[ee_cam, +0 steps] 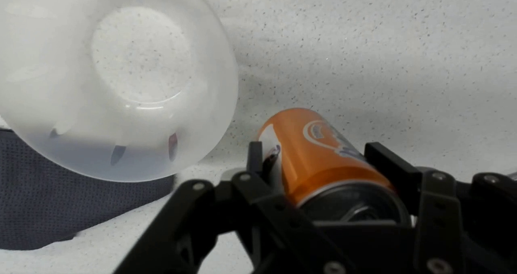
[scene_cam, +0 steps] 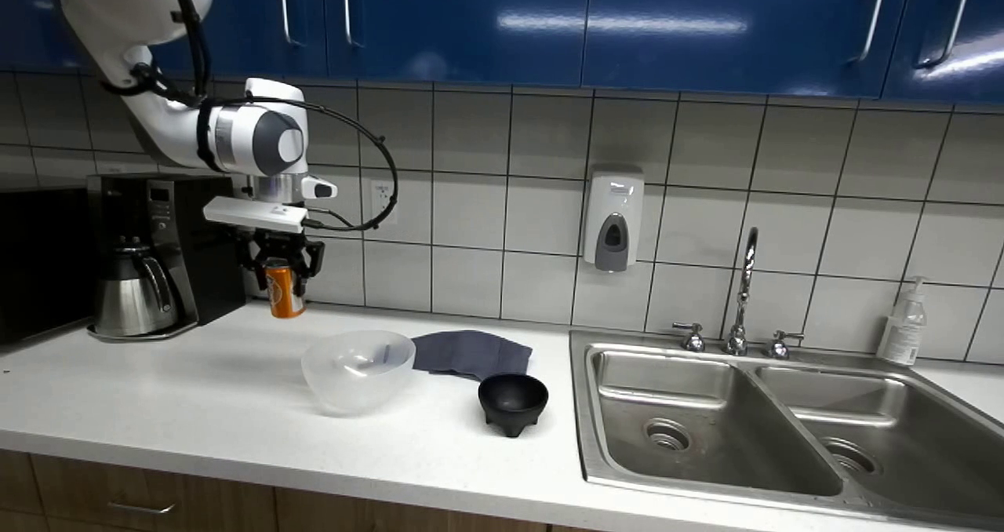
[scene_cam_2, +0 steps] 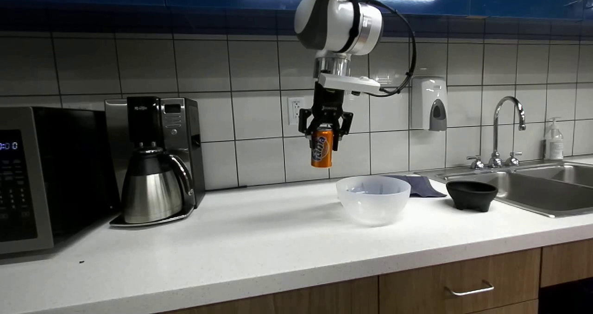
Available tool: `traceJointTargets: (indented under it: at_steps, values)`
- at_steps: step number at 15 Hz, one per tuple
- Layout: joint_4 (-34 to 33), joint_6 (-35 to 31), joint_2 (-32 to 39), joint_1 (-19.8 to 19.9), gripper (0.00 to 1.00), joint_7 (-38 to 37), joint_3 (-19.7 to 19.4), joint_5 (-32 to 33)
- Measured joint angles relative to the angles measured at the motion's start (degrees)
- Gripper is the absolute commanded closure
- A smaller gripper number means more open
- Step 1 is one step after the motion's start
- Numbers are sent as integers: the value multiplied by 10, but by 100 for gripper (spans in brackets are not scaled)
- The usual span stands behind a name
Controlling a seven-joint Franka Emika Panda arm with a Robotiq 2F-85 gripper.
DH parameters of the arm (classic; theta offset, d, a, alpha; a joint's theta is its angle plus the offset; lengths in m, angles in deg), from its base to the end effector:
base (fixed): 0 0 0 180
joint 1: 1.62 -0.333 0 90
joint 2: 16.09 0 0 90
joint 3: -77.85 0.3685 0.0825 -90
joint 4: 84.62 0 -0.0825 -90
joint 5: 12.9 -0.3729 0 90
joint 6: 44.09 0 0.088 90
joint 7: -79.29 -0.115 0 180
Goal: Take the soda can out of the bowl
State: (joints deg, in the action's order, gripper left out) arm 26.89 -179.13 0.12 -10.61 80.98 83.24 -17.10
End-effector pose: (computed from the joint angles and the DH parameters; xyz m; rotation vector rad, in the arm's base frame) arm 0.6104 0.1537 0.3989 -3.0221 -0.3437 -0.1808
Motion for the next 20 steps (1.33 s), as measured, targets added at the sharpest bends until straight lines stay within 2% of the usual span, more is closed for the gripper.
traceJointTargets:
  at_steps: [6,20]
  values:
    - [35,1,-12,-12,60,-17,11,0]
    - [116,-12,-12,-12,60,-17,22,-4]
